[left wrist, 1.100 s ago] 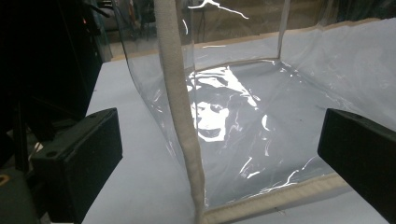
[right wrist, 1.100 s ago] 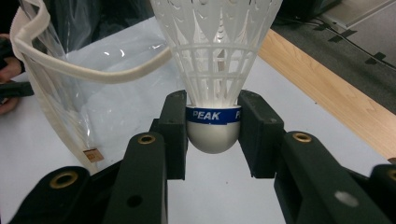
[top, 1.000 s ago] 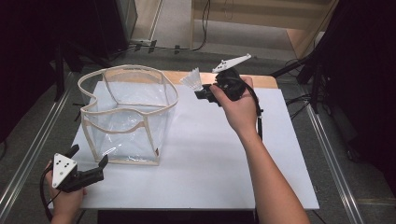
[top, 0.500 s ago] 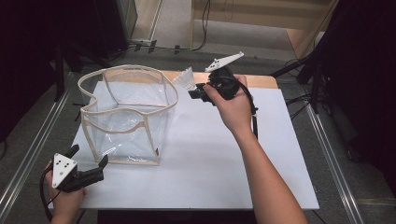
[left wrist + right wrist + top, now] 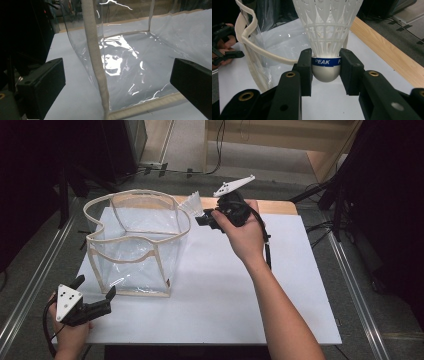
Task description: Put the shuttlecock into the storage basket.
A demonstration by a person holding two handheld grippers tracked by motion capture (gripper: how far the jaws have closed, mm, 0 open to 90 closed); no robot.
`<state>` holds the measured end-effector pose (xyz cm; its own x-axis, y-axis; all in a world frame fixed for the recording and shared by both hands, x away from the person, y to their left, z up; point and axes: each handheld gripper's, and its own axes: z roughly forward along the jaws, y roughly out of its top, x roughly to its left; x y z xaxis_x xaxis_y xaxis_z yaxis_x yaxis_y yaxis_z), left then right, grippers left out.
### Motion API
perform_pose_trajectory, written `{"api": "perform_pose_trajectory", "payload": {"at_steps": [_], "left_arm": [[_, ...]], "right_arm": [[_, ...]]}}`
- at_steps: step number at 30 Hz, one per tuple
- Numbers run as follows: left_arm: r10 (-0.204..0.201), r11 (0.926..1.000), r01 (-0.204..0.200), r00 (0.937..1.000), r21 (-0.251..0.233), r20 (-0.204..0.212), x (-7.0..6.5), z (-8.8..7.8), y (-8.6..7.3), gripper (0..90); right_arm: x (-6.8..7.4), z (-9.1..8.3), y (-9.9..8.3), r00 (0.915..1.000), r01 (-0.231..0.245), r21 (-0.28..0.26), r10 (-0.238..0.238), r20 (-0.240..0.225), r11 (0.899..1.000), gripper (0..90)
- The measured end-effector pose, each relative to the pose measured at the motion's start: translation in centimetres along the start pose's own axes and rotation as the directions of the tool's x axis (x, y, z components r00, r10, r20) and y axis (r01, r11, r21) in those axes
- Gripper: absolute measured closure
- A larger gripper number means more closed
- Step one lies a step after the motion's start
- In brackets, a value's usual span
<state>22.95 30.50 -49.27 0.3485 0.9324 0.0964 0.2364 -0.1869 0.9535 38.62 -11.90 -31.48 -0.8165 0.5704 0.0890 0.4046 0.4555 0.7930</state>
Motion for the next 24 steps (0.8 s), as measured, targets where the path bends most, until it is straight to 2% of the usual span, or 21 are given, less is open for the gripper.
{"api": "perform_pose_trajectory", "payload": {"at_steps": [24], "left_arm": [[0.001, 1.0, -0.001, 1.0, 0.0, 0.003, 0.0, 0.0, 0.0, 0.3]], "right_arm": [[1.4, 2.0, 1.6, 0.9986, 0.035, -0.006, -0.035, -0.039, 0.999, 62.6]]}}
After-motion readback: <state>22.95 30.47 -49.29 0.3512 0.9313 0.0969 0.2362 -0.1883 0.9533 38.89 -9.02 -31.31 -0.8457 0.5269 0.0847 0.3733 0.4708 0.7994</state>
